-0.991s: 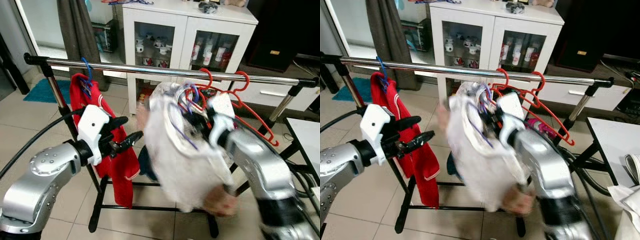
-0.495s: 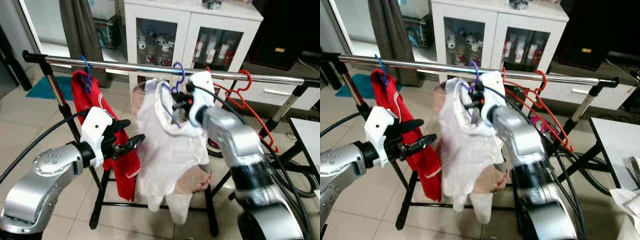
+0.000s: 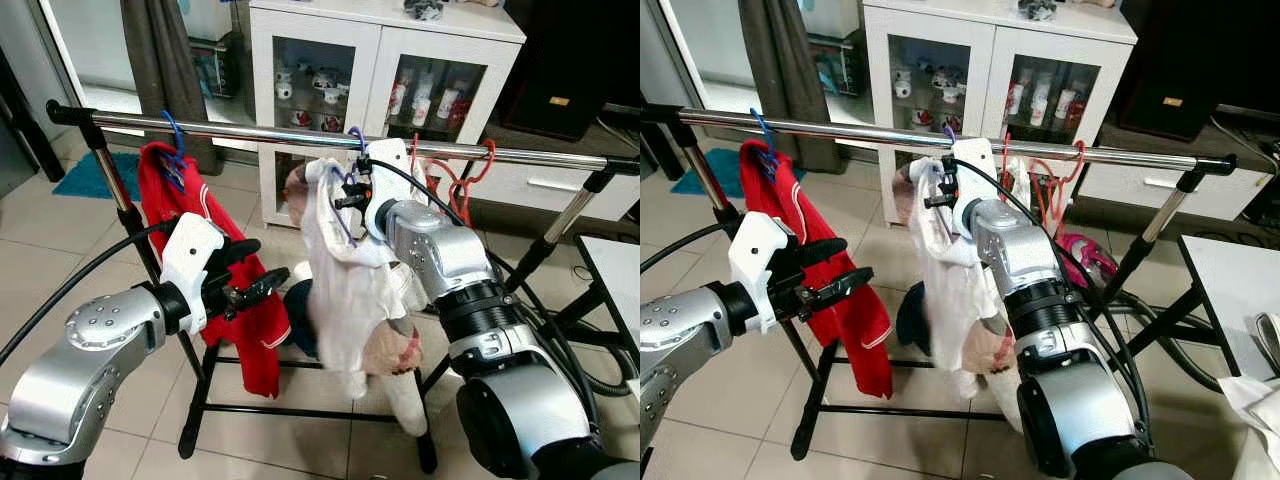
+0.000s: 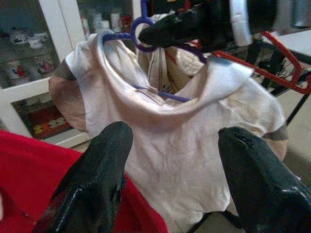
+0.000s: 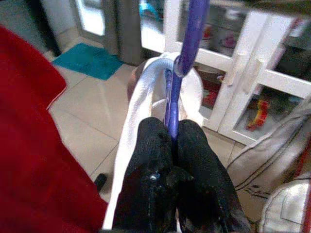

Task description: Hang hanger

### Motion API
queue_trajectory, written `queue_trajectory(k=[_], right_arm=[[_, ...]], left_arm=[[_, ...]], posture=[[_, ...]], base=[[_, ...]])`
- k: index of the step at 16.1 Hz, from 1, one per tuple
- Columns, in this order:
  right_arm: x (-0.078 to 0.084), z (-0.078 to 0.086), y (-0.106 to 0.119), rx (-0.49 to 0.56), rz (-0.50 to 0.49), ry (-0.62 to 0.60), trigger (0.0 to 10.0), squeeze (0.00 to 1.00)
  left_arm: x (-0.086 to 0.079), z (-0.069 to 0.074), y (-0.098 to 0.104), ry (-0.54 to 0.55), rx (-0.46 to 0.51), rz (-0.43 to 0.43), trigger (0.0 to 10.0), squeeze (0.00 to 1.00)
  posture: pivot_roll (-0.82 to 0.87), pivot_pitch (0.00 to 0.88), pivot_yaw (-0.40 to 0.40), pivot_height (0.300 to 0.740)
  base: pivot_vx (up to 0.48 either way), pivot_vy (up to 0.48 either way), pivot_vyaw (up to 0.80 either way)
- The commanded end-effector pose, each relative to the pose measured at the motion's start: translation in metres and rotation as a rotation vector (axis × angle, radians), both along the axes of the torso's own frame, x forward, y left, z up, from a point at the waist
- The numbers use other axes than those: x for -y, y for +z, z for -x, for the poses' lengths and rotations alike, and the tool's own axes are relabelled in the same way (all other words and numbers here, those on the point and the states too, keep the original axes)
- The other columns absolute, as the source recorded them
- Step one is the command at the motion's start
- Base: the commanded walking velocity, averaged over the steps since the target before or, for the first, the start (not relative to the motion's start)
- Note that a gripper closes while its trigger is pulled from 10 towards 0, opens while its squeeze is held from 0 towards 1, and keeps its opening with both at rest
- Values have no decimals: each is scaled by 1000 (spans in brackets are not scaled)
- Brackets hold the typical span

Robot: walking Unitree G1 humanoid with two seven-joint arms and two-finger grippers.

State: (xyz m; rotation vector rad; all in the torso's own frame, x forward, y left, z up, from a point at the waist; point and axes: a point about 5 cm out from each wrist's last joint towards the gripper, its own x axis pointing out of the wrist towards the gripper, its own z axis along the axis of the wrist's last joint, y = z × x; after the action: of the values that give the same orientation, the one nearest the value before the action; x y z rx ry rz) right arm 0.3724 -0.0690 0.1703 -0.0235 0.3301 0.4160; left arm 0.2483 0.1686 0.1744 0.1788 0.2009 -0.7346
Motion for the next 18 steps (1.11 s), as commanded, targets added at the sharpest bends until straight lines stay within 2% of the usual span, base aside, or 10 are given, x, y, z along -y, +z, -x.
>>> queue_trajectory(k=[1,2,4,6,8,9,11,12,15,18], right_arm=[[2,6,-8,-22,15,42,10000,827],[5,10,-4,29,-6,84,10000,1000],[18,25,10,118,-81,159,10000,1000],[39,54,21,118,-211,281,10000,1000],[50,72,28,150,-268,329,10000,1000],[59,83,30,188,-233,334,10000,1000],[68,91,27,219,-97,280,10000,1000],[71,93,27,284,-97,204,10000,1000],[68,89,8,180,-138,25,10000,1000],[60,86,6,191,-149,-12,10000,1000]], left_arm=[[-2,-3,-2,20,5,-34,10000,0],[-3,-4,-3,47,9,-42,10000,0],[-6,-12,-6,151,39,-23,10000,0],[-1,-12,-9,148,59,-17,10000,0],[2,-13,-7,161,93,8,10000,0],[3,-13,-10,181,101,11,10000,0],[6,-10,-14,188,106,19,10000,0],[10,-9,-15,196,106,35,10000,0],[8,-12,-14,205,124,12,10000,0],[3,-12,-12,221,133,-1,10000,0]], posture=[[49,0,-63,740],[45,0,-60,740],[36,0,-55,740],[24,0,-41,740],[12,0,-25,740],[4,0,-16,740],[1,0,-13,740],[0,0,-14,740],[0,0,-14,740],[20,0,-33,740]], base=[[0,0,0],[0,0,0],[0,0,0],[0,0,0],[0,0,0],[0,0,0],[0,0,0],[0,0,0],[0,383,0],[0,0,0]])
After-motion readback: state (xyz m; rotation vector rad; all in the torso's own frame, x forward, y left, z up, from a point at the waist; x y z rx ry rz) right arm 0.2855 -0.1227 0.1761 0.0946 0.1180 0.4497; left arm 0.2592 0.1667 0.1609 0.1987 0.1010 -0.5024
